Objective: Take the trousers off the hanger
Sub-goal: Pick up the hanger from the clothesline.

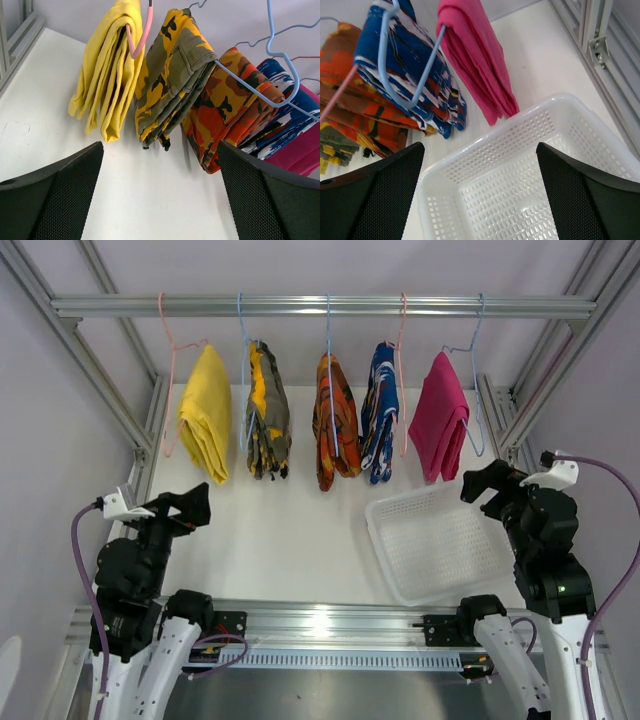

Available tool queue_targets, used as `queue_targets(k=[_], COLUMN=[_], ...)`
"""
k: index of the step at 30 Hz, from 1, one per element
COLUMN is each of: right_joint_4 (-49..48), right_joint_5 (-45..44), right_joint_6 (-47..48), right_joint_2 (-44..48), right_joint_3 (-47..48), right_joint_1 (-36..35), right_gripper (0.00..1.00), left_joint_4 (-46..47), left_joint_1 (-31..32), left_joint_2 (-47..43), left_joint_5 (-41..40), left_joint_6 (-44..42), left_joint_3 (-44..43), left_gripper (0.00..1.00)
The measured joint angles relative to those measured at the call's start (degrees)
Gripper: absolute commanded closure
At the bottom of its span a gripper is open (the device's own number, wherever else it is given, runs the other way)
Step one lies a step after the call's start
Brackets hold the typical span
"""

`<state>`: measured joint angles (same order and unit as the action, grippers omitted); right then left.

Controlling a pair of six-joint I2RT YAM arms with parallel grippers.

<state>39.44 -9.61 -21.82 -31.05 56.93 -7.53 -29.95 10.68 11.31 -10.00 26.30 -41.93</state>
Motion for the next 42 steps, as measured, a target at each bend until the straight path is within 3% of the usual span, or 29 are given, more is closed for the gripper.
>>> queue_targets(k=[11,17,21,25,30,37,42], right_joint_4=[0.22,-5.86,-7.58,-8.66,-8.57,-9.53,-9.79], right_joint_5=[3.06,12.37,15.28,17.09,17.64,18.56,19.37], right_joint_6=[-1.95,-2.6,-2.56,-2.54,-2.54,-2.56,-2.58], right_joint_2=[4.57,11.17,13.05,9.57,7.37,8.61,8.61], right_joint_3=[-5.75,-13.57,-16.76,-16.74,-16.76,-16.98,-17.44], right_joint_1=[-1.79,-1.79,-1.88,-1.88,-1.88,-1.81,-1.73], right_gripper=[0.01,0.01,0.01,0.01,0.01,0.01,0.01], left_joint_4=[0.66,1.92,2.69,3.65,4.33,3.19,2.03], left_joint_1=[0.0,0.0,0.0,0.0,0.0,0.0,-0.07], left_joint_2=[-0.39,0.74,6.01,11.5,19.74,28.63,39.21], left_joint_5=[0.37,3.45,5.97,7.52,6.99,-2.49,-6.19], left_joint_6=[0.2,0.09,0.13,0.46,-0.17,-6.01,-9.05], left_joint_3=[1.88,1.79,-0.81,-8.37,-24.5,-43.47,-51.63], left_gripper=[0.0,0.01,0.01,0.01,0.01,0.01,0.01])
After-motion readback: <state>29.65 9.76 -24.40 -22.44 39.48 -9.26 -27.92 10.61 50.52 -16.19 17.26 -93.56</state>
